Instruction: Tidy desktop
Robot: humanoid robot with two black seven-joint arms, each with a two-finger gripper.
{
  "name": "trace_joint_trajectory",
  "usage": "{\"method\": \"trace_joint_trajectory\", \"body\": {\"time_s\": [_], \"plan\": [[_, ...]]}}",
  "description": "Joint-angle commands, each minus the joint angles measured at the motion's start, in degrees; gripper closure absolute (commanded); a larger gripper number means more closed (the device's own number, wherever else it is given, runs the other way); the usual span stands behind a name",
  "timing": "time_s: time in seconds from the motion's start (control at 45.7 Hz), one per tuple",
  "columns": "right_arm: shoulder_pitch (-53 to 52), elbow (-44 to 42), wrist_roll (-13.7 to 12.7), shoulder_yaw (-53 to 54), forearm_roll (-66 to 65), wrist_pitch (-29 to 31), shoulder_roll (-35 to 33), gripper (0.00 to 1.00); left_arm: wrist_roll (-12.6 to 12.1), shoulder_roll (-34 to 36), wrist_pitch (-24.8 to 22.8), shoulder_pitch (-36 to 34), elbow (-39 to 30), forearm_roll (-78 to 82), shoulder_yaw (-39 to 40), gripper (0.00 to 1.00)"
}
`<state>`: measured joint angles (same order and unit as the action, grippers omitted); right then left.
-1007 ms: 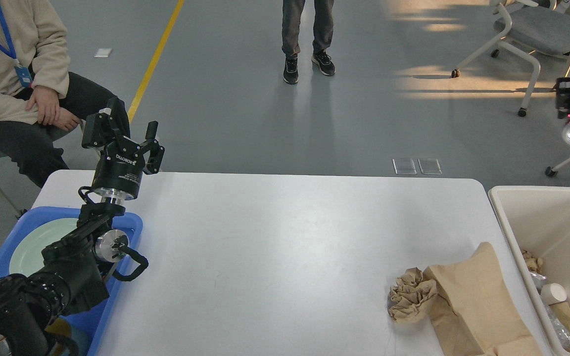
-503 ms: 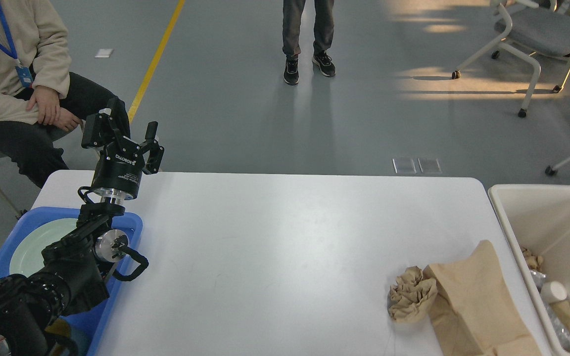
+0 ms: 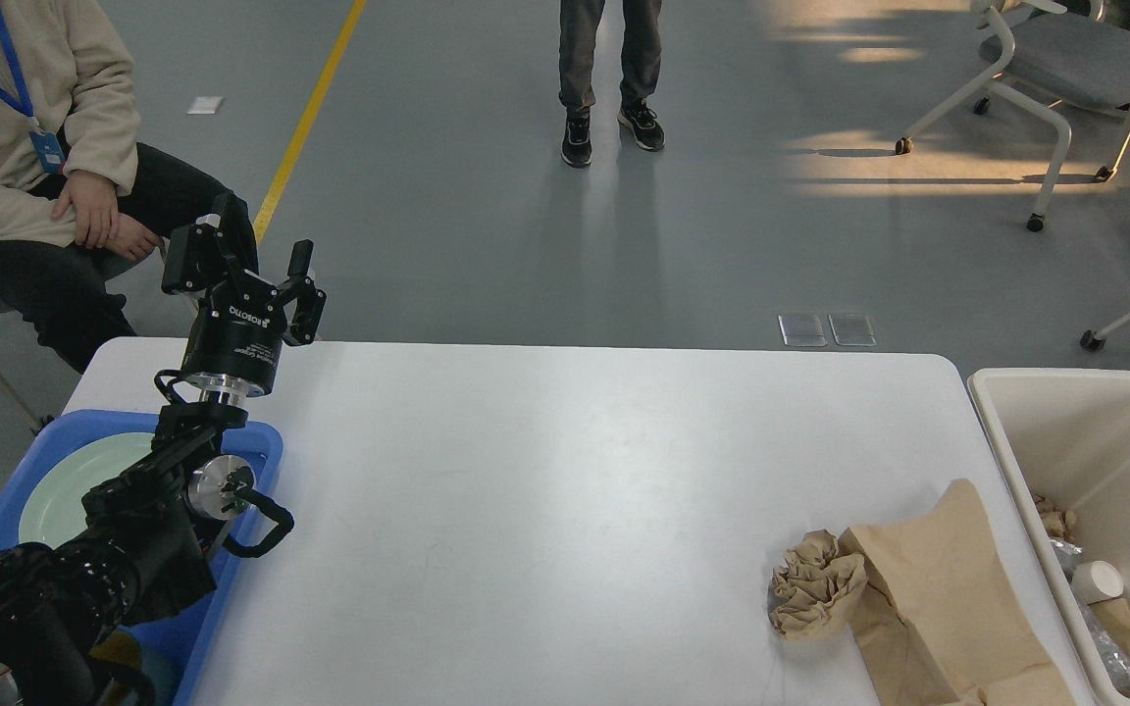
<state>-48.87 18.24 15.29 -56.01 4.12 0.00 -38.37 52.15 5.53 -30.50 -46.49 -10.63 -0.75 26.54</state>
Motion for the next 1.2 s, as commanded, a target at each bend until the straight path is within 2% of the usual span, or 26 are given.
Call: {"method": "trace_joint_trajectory", "body": {"time_s": [0.0, 0.109, 0.263, 0.416, 0.547, 0.613, 0.985, 1.182], "plan": [[0.62, -0.49, 0.0, 0.47, 0.01, 0.0, 0.84, 0.37, 0.06, 0.01, 0.0, 0.0, 0.0, -0.04, 0.0, 0.04], [0.71, -0.49, 0.0, 0.47, -0.08, 0.09, 0.84, 0.28, 0.06, 0.01, 0.0, 0.0, 0.0, -0.04, 0.0, 0.04], [0.62, -0.49, 0.0, 0.29, -0.08, 0.09, 0.84, 0.26, -0.03, 0.01, 0.0, 0.0, 0.0, -0.04, 0.0, 0.04], [0.27, -0.31, 0.0, -0.06, -0.26, 0.17, 0.84, 0.19, -0.03, 0.01, 0.0, 0.0, 0.0, 0.04, 0.0, 0.04], [-1.3, 0.91, -0.09, -0.32, -0.87, 1.58, 0.75, 0.0, -0.03, 0.01, 0.0, 0.0, 0.0, -0.04, 0.0, 0.04], [-4.46, 2.67, -0.09, -1.9, -1.48, 2.72, 0.14, 0.0, -0.03, 0.01, 0.0, 0.0, 0.0, -0.04, 0.0, 0.04], [-31.88, 16.47, 0.0, -21.32, -8.33, 22.31, -0.92, 0.0, 0.06, 0.01, 0.0, 0.0, 0.0, -0.04, 0.0, 0.04], [-47.44, 22.89, 0.0, -27.21, -16.33, 31.98, 4.0, 0.0, -0.03, 0.01, 0.0, 0.0, 0.0, 0.04, 0.0, 0.04]]}}
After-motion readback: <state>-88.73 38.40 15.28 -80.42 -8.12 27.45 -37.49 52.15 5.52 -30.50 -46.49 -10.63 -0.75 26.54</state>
